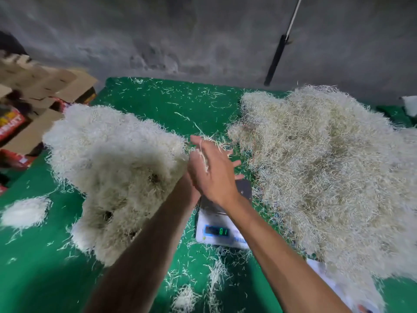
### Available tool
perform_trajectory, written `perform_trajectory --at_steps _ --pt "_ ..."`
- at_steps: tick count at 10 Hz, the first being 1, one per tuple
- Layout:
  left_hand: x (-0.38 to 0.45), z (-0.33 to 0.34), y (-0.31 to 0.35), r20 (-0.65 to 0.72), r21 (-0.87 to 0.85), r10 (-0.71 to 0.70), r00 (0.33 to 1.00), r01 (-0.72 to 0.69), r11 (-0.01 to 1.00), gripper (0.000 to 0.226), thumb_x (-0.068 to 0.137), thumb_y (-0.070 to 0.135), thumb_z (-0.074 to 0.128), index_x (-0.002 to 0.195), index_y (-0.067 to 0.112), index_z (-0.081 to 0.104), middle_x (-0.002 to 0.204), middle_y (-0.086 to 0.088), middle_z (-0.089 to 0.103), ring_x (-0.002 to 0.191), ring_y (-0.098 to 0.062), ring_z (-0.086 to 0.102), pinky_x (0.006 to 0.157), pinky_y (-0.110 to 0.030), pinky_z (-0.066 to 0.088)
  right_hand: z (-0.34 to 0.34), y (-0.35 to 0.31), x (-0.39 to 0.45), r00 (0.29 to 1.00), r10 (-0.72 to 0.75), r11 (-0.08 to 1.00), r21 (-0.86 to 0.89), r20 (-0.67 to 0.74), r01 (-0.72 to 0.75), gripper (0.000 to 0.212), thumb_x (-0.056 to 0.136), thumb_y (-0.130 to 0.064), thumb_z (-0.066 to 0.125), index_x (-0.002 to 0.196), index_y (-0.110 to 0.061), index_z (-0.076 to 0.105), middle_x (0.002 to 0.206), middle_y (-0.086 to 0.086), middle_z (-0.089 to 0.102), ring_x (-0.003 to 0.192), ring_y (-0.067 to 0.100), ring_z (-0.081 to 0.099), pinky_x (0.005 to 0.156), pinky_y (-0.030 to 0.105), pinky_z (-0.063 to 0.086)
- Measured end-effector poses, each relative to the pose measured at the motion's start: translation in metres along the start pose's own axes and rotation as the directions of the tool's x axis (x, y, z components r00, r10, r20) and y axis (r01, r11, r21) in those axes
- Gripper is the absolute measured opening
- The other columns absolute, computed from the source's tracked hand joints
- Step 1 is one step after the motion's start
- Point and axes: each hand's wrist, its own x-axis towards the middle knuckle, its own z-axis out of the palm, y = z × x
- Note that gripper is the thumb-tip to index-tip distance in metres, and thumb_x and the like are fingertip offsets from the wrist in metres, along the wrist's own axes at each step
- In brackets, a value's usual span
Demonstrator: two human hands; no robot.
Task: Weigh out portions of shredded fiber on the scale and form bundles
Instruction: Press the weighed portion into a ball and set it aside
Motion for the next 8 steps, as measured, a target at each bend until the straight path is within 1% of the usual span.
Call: perform_trajectory --at_steps 1,2,3,4,5,6,7,8 --pt "-0.018 -0.004 -0.005 0.206 0.050 -0.060 0.977 0.050 0.997 0.031 0.093 0.007 0.063 0.122 -0.001 0.057 0.127 -0.019 0.059 0.111 -0.013 0.060 0.112 -0.038 0.044 -0.012 0.007 0.008 0.983 0.182 0.982 -0.044 -0.003 -0.182 0.057 0.102 -0.053 0.050 0.151 -0.027 0.039 0.152 -0.004 0.049 0.134 0.012 0.049 0.111 0.054 0.041" --pt "-0.016 -0.034 -0.019 0.030 -0.200 -0.313 0.949 0.312 0.929 0.031 0.089 0.008 0.066 0.120 0.006 0.061 0.122 -0.019 0.066 0.100 -0.008 0.066 0.078 -0.010 0.046 -0.001 0.011 -0.026 0.971 0.150 0.988 -0.068 0.188 -0.139 0.064 0.104 -0.063 0.034 0.158 -0.029 0.028 0.164 0.000 0.033 0.148 0.017 0.035 0.121 0.057 0.030" --pt "-0.019 -0.056 -0.042 -0.021 -0.287 -0.368 0.930 0.347 0.893 0.051 0.104 0.000 0.042 0.154 0.003 0.032 0.160 -0.016 0.036 0.134 -0.020 0.045 0.076 0.006 0.036 0.038 0.004 -0.069 0.942 0.086 0.994 -0.093 0.324 -0.058 0.057 0.106 -0.053 0.028 0.156 -0.026 0.024 0.151 0.004 0.038 0.132 0.024 0.046 0.112 0.053 0.043" --pt "-0.033 -0.084 -0.050 -0.066 -0.204 -0.331 0.941 0.312 0.928 0.047 0.106 0.016 0.045 0.152 0.005 0.039 0.158 -0.015 0.040 0.144 -0.033 0.040 0.107 -0.027 0.040 0.068 0.005 -0.050 0.889 0.068 0.986 -0.165 0.453 0.008 0.056 0.100 -0.042 0.033 0.148 -0.013 0.032 0.123 0.007 0.046 0.102 0.022 0.051 0.094 0.043 0.050" --pt "-0.021 -0.121 -0.066 -0.183 -0.328 -0.346 0.920 0.275 0.904 0.046 0.107 0.017 0.043 0.153 0.010 0.040 0.156 -0.012 0.043 0.141 -0.023 0.044 0.106 -0.032 0.040 0.095 0.002 0.001 0.817 0.019 0.968 -0.215 0.576 0.129 0.062 0.098 -0.027 0.050 0.153 -0.016 0.024 0.102 0.002 0.047 0.074 0.013 0.050 0.067 0.036 0.046" --pt "-0.005 -0.164 -0.084 -0.467 -0.324 -0.393 0.792 0.260 0.910 0.045 0.104 0.014 0.046 0.148 0.007 0.045 0.149 -0.013 0.051 0.130 -0.025 0.054 0.108 -0.042 0.047 0.129 -0.011 0.060 0.909 0.088 0.992 -0.123 0.407 -0.041 0.065 0.098 -0.032 0.060 0.147 -0.035 0.018 0.083 -0.007 0.045 0.062 0.010 0.051 0.052 0.025 0.044" --pt "0.002 -0.181 -0.109 -0.568 -0.395 -0.405 0.717 0.195 0.898 0.035 0.102 0.010 0.051 0.136 0.001 0.055 0.131 -0.017 0.063 0.117 -0.032 0.063 0.098 -0.048 0.055 0.174 -0.024 0.098 0.982 0.046 0.999 -0.019 0.181 -0.043 0.063 0.094 -0.046 0.068 0.138 -0.033 0.026 0.098 -0.011 0.044 0.073 0.002 0.054 0.058 0.011 0.041" --pt "0.000 -0.187 -0.128 -0.689 -0.366 -0.322 0.650 0.071 0.928 0.021 0.103 0.016 0.059 0.120 0.005 0.062 0.103 -0.007 0.071 0.091 -0.017 0.069 0.074 -0.036 0.059 0.207 -0.014 0.099 0.935 0.078 0.982 -0.190 0.345 -0.012 0.057 0.096 -0.052 0.063 0.138 -0.024 0.036 0.131 -0.004 0.045 0.089 -0.001 0.056 0.078 0.026 0.057"
